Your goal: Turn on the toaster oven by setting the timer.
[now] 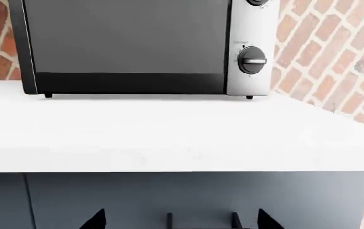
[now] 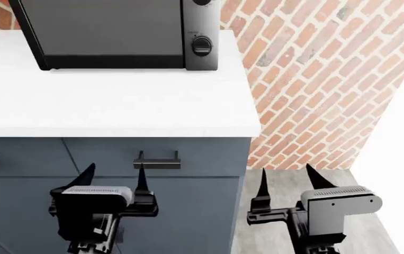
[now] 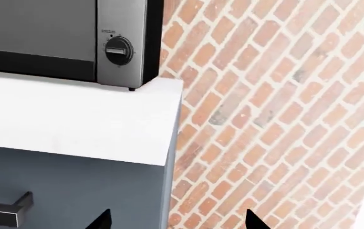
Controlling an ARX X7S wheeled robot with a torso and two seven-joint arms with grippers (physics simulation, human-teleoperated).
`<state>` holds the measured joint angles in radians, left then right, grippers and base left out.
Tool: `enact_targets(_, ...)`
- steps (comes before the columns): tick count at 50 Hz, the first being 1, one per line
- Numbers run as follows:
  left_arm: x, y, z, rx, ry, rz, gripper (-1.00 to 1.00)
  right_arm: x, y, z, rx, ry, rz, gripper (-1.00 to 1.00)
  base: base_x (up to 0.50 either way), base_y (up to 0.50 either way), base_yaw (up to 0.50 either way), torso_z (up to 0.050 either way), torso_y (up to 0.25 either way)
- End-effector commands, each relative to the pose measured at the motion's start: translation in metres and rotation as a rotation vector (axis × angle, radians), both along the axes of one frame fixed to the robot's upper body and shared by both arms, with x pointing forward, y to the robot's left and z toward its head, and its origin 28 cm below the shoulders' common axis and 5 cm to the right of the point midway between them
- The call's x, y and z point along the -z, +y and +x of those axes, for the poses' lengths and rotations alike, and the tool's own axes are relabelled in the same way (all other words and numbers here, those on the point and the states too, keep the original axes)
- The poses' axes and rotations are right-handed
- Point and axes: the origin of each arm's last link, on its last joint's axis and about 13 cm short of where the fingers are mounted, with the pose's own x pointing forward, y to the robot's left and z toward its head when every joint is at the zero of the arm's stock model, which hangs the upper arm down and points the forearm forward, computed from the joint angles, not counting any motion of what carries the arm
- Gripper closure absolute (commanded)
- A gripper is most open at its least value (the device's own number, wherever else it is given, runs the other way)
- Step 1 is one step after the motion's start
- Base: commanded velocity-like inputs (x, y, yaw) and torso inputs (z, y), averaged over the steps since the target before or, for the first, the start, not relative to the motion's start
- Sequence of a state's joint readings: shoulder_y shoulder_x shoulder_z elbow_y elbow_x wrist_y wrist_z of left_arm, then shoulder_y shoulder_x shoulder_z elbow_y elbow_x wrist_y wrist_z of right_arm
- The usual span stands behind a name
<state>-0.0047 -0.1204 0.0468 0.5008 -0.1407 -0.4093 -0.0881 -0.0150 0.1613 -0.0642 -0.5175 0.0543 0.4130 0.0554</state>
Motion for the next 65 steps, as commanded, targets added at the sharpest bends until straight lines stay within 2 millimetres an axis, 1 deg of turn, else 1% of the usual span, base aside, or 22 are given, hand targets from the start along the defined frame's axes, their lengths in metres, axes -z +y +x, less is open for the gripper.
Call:
enact_targets(1, -0.042, 0.002, -0.011, 0.037, -0.01, -0.013, -1.0, -0.045, -0.006, -0.006, -0.009, -0.072, -0.061, -1.0, 0.0, 0.0, 0.0, 0.0, 0.0)
enact_targets(3, -0.055, 0.004, -0.01, 0.026, -0.028, 0.005, -1.0, -0.054, -0.007, -0.006, -0.009, -0.071, -0.069, -1.0, 0.0, 0.0, 0.0, 0.0, 0.0)
enact_targets(5, -0.063, 0.005, -0.009, 0.028, -0.03, -0.004, -1.0, -0.06, -0.007, -0.005, -0.012, -0.057, -0.068, -1.0, 0.0, 0.0, 0.0, 0.0, 0.0)
enact_targets(7, -0.077, 0.008, -0.007, 0.044, -0.006, -0.024, -1.0, -0.071, -0.009, 0.0, -0.009, -0.027, -0.052, -1.0, 0.0, 0.0, 0.0, 0.0, 0.0)
enact_targets(9, -0.089, 0.01, -0.006, 0.05, 0.008, -0.036, -1.0, -0.079, -0.011, 0.003, -0.006, 0.012, -0.033, -1.0, 0.0, 0.0, 0.0, 0.0, 0.0)
enact_targets(11, -0.097, 0.012, -0.005, 0.052, 0.009, -0.043, -1.0, -0.085, -0.012, 0.005, -0.02, 0.045, -0.017, -1.0, 0.0, 0.0, 0.0, 0.0, 0.0)
enact_targets(12, -0.106, 0.014, -0.004, 0.045, -0.015, -0.033, -1.0, -0.091, -0.012, 0.007, -0.022, 0.065, -0.016, -1.0, 0.0, 0.0, 0.0, 0.0, 0.0)
enact_targets(14, -0.117, 0.015, -0.002, 0.061, -0.003, -0.053, -1.0, -0.101, -0.014, 0.008, -0.031, 0.095, 0.014, -1.0, 0.0, 0.0, 0.0, 0.0, 0.0)
enact_targets(18, -0.131, 0.018, -0.001, 0.053, 0.002, -0.05, -1.0, -0.111, -0.015, 0.006, -0.013, 0.111, 0.027, -1.0, 0.0, 0.0, 0.0, 0.0, 0.0)
enact_targets(21, -0.136, 0.019, -0.001, 0.073, 0.018, -0.078, -1.0, -0.118, -0.016, 0.008, 0.0, 0.109, 0.04, -1.0, 0.0, 0.0, 0.0, 0.0, 0.0)
enact_targets(24, -0.144, 0.022, -0.001, 0.069, 0.018, -0.093, -1.0, -0.122, -0.019, 0.011, 0.015, 0.113, 0.056, -1.0, 0.0, 0.0, 0.0, 0.0, 0.0)
enact_targets(26, -0.15, 0.023, -0.001, 0.059, 0.004, -0.091, -1.0, -0.13, -0.026, 0.015, 0.11, 0.121, 0.069, -1.0, 0.0, 0.0, 0.0, 0.0, 0.0)
enact_targets(27, -0.153, 0.024, 0.0, 0.05, -0.002, -0.088, -1.0, -0.134, -0.025, 0.014, 0.126, 0.118, 0.069, -1.0, 0.0, 0.0, 0.0, 0.0, 0.0)
enact_targets(29, -0.156, 0.025, 0.002, 0.042, 0.001, -0.092, -1.0, -0.14, -0.019, 0.01, 0.043, 0.137, 0.073, -1.0, 0.0, 0.0, 0.0, 0.0, 0.0)
enact_targets(31, -0.159, 0.025, 0.003, 0.032, 0.007, -0.087, -1.0, -0.144, -0.019, 0.01, 0.053, 0.135, 0.078, -1.0, 0.0, 0.0, 0.0, 0.0, 0.0)
enact_targets(36, -0.174, 0.029, 0.005, 0.001, -0.035, -0.088, -1.0, -0.159, -0.02, 0.011, 0.061, 0.086, 0.106, -1.0, 0.0, 0.0, 0.0, 0.0, 0.0)
enact_targets(39, -0.178, 0.03, 0.003, -0.006, -0.047, -0.091, -1.0, -0.163, -0.02, 0.011, 0.058, 0.07, 0.112, -1.0, 0.0, 0.0, 0.0, 0.0, 0.0)
enact_targets(45, -0.179, 0.029, 0.006, -0.01, -0.048, -0.083, -1.0, -0.171, -0.02, 0.014, 0.056, 0.05, 0.114, -1.0, 0.0, 0.0, 0.0, 0.0, 0.0)
enact_targets(53, -0.178, 0.029, 0.007, -0.01, -0.042, -0.087, -1.0, -0.17, -0.021, 0.016, 0.053, 0.052, 0.115, -1.0, 0.0, 0.0, 0.0, 0.0, 0.0)
enact_targets(55, -0.177, 0.029, 0.007, -0.007, -0.04, -0.091, -1.0, -0.168, -0.021, 0.017, 0.069, 0.051, 0.071, -1.0, 0.0, 0.0, 0.0, 0.0, 0.0)
enact_targets(56, -0.175, 0.029, 0.005, -0.003, -0.043, -0.091, -1.0, -0.166, -0.02, 0.016, 0.055, 0.044, 0.092, -1.0, 0.0, 0.0, 0.0, 0.0, 0.0)
enact_targets(65, -0.175, 0.029, 0.005, -0.003, -0.043, -0.091, -1.0, -0.166, -0.02, 0.017, 0.055, 0.044, 0.092, -1.0, 0.0, 0.0, 0.0, 0.0, 0.0)
